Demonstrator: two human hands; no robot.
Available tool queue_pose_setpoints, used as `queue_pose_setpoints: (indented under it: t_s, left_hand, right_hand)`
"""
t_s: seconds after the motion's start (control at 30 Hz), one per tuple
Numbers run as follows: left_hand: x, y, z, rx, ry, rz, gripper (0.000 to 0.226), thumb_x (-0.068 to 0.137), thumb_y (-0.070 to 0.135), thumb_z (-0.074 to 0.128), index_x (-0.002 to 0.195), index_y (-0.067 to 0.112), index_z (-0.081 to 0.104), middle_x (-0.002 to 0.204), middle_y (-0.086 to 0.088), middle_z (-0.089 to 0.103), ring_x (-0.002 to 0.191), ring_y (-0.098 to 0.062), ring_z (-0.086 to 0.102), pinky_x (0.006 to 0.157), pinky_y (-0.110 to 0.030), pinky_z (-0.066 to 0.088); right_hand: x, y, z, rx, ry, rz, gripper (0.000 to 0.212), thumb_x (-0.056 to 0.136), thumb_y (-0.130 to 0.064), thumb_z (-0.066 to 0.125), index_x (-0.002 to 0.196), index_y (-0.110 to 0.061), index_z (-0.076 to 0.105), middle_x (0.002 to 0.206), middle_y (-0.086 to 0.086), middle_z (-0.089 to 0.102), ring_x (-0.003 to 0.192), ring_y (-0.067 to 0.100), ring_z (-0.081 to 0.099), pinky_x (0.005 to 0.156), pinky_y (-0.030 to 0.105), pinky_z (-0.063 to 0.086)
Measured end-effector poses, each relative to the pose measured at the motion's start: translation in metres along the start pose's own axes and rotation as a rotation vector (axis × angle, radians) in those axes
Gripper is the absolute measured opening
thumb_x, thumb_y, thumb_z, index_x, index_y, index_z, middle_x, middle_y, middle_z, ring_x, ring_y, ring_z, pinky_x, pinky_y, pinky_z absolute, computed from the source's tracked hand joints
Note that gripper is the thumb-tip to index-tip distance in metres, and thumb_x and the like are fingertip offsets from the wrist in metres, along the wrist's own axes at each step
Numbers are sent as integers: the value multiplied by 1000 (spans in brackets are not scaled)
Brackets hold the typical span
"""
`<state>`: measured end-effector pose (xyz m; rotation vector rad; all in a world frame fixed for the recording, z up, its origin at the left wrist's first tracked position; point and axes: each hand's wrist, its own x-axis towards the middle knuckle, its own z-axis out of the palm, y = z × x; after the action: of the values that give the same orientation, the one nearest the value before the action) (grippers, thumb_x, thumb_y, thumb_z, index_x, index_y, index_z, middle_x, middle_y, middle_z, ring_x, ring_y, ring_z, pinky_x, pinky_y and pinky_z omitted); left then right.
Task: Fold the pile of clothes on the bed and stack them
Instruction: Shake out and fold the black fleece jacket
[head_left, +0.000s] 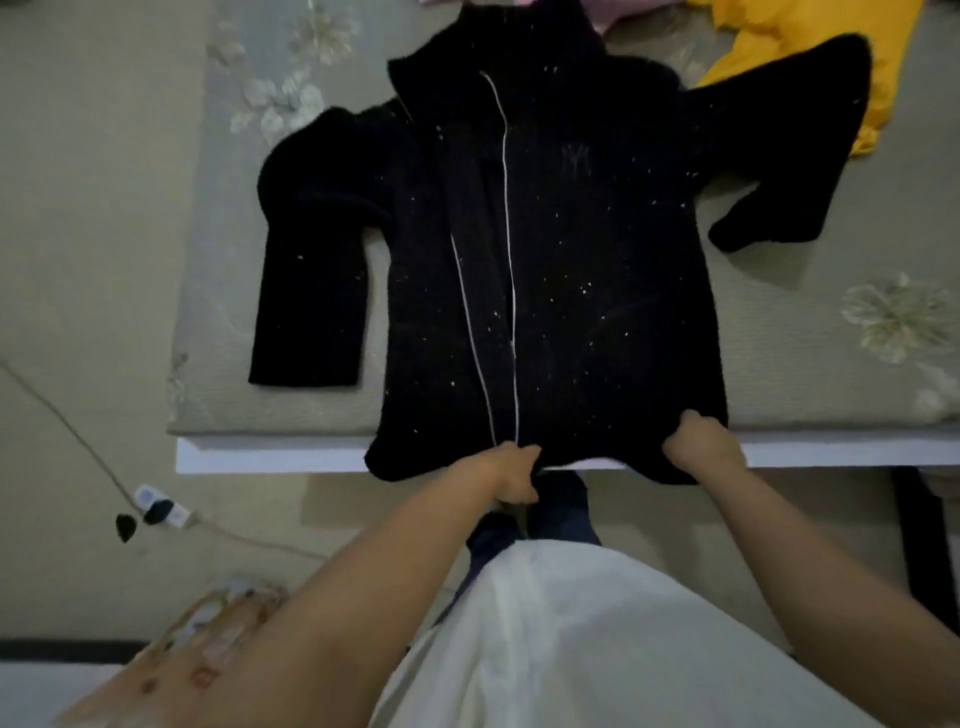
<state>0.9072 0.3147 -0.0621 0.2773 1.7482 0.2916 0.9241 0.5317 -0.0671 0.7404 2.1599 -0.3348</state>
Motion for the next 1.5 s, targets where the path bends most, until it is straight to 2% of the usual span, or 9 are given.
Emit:
queue_pose_setpoints:
  t_s: [0.17, 0.4, 0.6, 0.8, 1.03, 1.2, 1.3, 1.4, 1.5]
  left_hand:
    - [5, -41, 6, -240, 314, -13, 39, 94, 16, 44, 132, 8, 45, 128, -13, 51, 114, -25, 50, 91, -29, 43]
    - [-18, -114, -11, -458, 943, -297, 47, 85, 5, 52, 131, 7, 44, 127, -13, 47, 114, -25, 46, 90, -33, 41]
    - [-2, -162, 13, -442, 635, -332, 38, 81, 3, 49, 119, 4, 52, 120, -19, 55, 110, -32, 51, 88, -32, 41]
    - [15, -182, 28, -612, 873, -147, 40, 87, -1, 49, 127, 1, 50, 118, -21, 57, 109, -31, 52, 88, -30, 36]
    - [4, -185, 39, -982, 833, -25, 21, 97, 9, 40, 109, -1, 54, 105, -17, 58, 98, -26, 54, 75, -28, 38]
    - [-37, -186, 84, -1221, 868, 23, 14, 98, 16, 38, 99, 14, 52, 90, 1, 58, 88, -15, 54, 71, -23, 42]
    - [-30, -185, 99, -1185, 778, -177, 24, 99, 19, 36, 106, 3, 53, 100, -13, 60, 97, -28, 56, 80, -33, 42]
    - [-13, -189, 103, -864, 538, -519, 37, 95, 15, 46, 125, -4, 38, 124, -23, 48, 113, -35, 48, 89, -38, 41]
    - [-8, -189, 92, -603, 500, -549, 40, 91, 15, 47, 128, 2, 38, 130, -17, 44, 118, -31, 44, 89, -36, 41]
  right_hand:
    - [8, -35, 6, -33, -94, -269, 35, 95, -13, 39, 127, 1, 47, 125, 19, 52, 111, 30, 51, 87, 32, 44]
    - [4, -125, 8, -70, -34, -504, 42, 94, -33, 47, 127, -7, 49, 108, 11, 63, 95, 23, 60, 72, 28, 47]
    - [-7, -200, 60, -68, 36, -450, 65, 86, -37, 60, 136, -8, 29, 131, 15, 44, 117, 29, 49, 89, 37, 46]
    - [15, -199, 60, 104, 189, -329, 36, 86, -4, 49, 121, -1, 50, 114, 19, 59, 102, 33, 57, 74, 28, 43]
    - [13, -145, 4, 1031, -62, -120, 25, 92, 4, 36, 88, -7, 58, 81, 6, 67, 76, 19, 63, 72, 33, 55]
    - [0, -135, -13, 1241, -312, -208, 31, 93, 4, 30, 85, -12, 56, 73, -2, 71, 70, 11, 69, 61, 25, 57]
    - [4, -141, 20, 985, -260, -118, 27, 94, 3, 31, 99, -9, 55, 86, 5, 67, 77, 17, 66, 65, 29, 56]
    - [11, -146, 46, 260, 30, -126, 33, 94, -3, 38, 127, -1, 44, 111, 19, 56, 98, 30, 57, 77, 35, 46]
    - [13, -152, 54, 130, 168, -259, 33, 95, -12, 38, 124, 1, 45, 97, 12, 59, 78, 23, 54, 61, 28, 38]
